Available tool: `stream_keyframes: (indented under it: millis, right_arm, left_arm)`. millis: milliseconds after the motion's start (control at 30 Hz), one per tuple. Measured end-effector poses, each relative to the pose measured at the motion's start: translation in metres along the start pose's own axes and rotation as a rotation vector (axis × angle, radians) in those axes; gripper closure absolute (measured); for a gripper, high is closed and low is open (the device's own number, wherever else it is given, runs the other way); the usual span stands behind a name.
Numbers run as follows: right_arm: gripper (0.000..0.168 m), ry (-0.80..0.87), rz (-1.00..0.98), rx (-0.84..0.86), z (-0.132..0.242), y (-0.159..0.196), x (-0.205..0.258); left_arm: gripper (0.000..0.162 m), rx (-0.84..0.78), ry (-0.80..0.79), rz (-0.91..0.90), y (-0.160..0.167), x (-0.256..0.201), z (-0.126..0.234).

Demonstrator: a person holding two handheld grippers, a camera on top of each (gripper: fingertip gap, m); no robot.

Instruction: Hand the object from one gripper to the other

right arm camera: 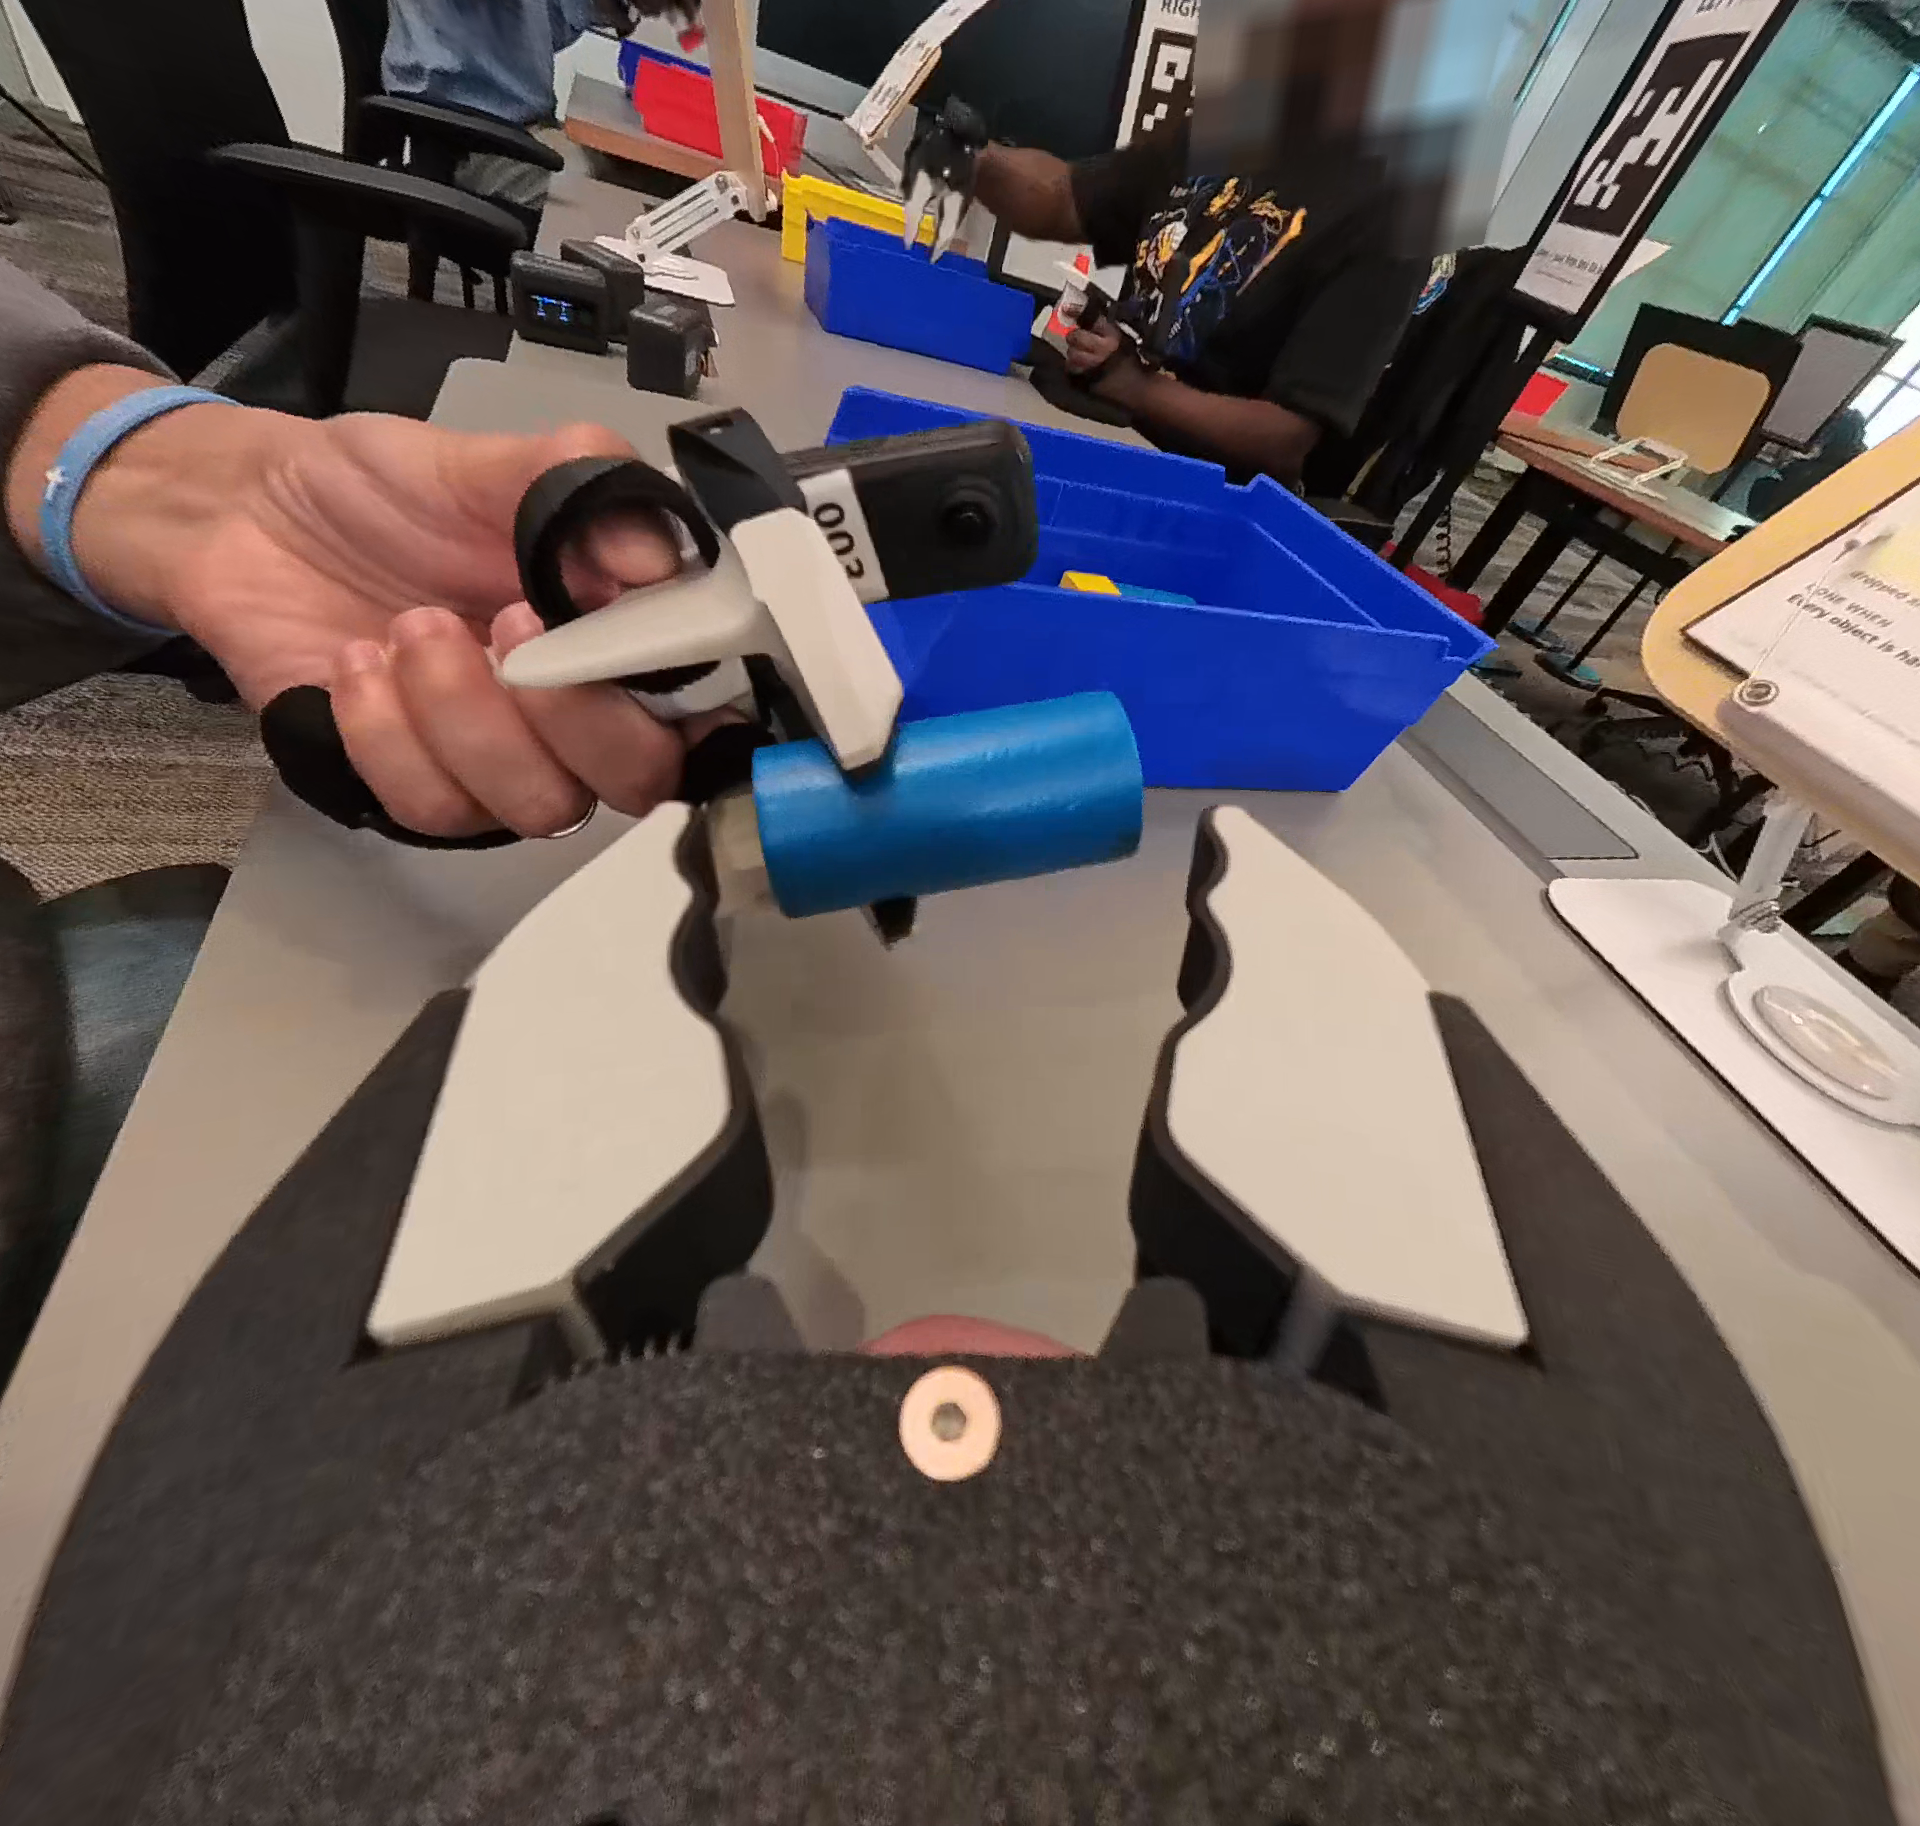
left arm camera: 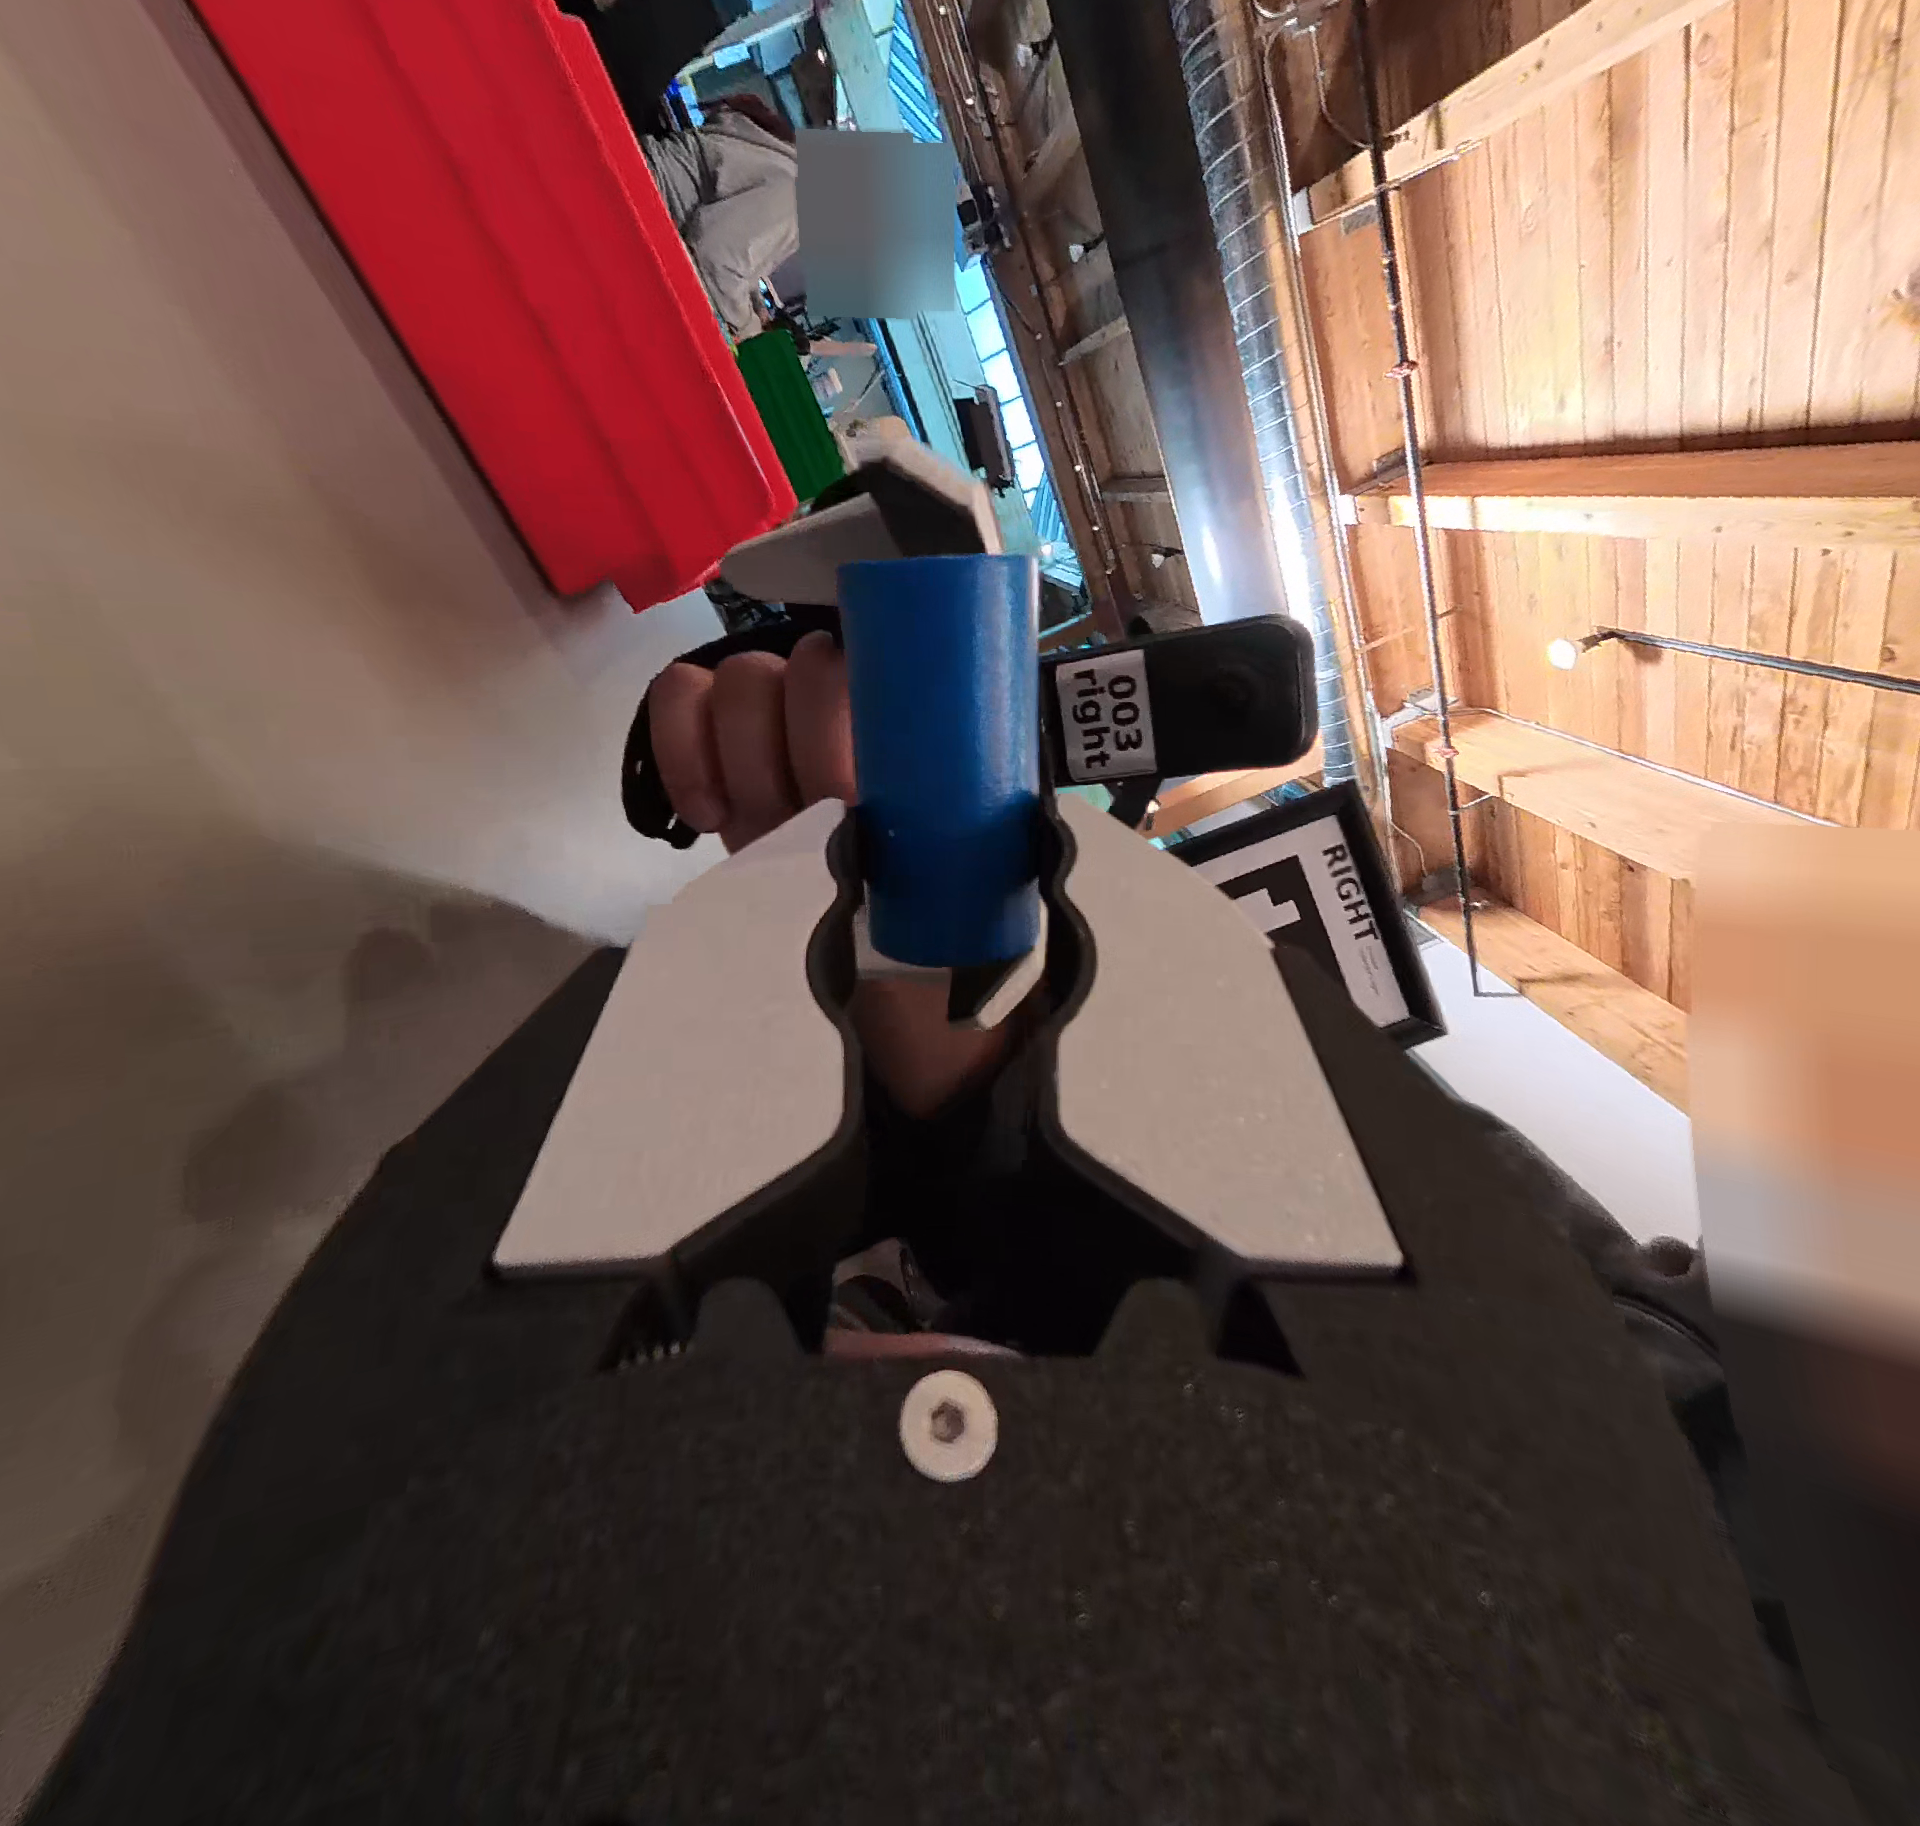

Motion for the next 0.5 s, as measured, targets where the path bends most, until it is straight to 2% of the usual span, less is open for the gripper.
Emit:
stream_keyframes:
  millis: [33, 67, 233, 367, 500]
  right_arm:
    - [0.098, -0.007, 0.001, 0.009, 0.000, 0.002, 0.000]
    - [0.100, 0.002, 0.003, 0.007, 0.001, 0.002, -0.001]
    - [0.100, 0.005, 0.012, -0.007, 0.008, 0.000, 0.002]
    - [0.100, 0.016, -0.028, -0.013, 0.019, -0.005, 0.002]
    - [0.100, 0.107, -0.017, -0.055, 0.060, -0.031, -0.020]
  left_arm:
    - [0.130, -0.007, 0.008, 0.015, 0.001, 0.000, -0.002]
    - [0.130, -0.014, 0.018, 0.025, 0.001, 0.000, -0.003]
    - [0.130, 0.009, 0.109, 0.049, 0.004, -0.002, -0.005]
    - [0.126, -0.031, 0.138, 0.037, 0.000, -0.008, 0.007]
    - [0.127, -0.071, 0.149, -0.014, -0.005, -0.022, 0.026]
Point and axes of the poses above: each gripper's, where its closed fingertips meet, z back along the fingers, y out of its underside, x = y × z across the jaws, the point moved 5 cm from there along z, back along the fingers, and after that the axes turned 8 degrees about -z, right-handed, at the moved point
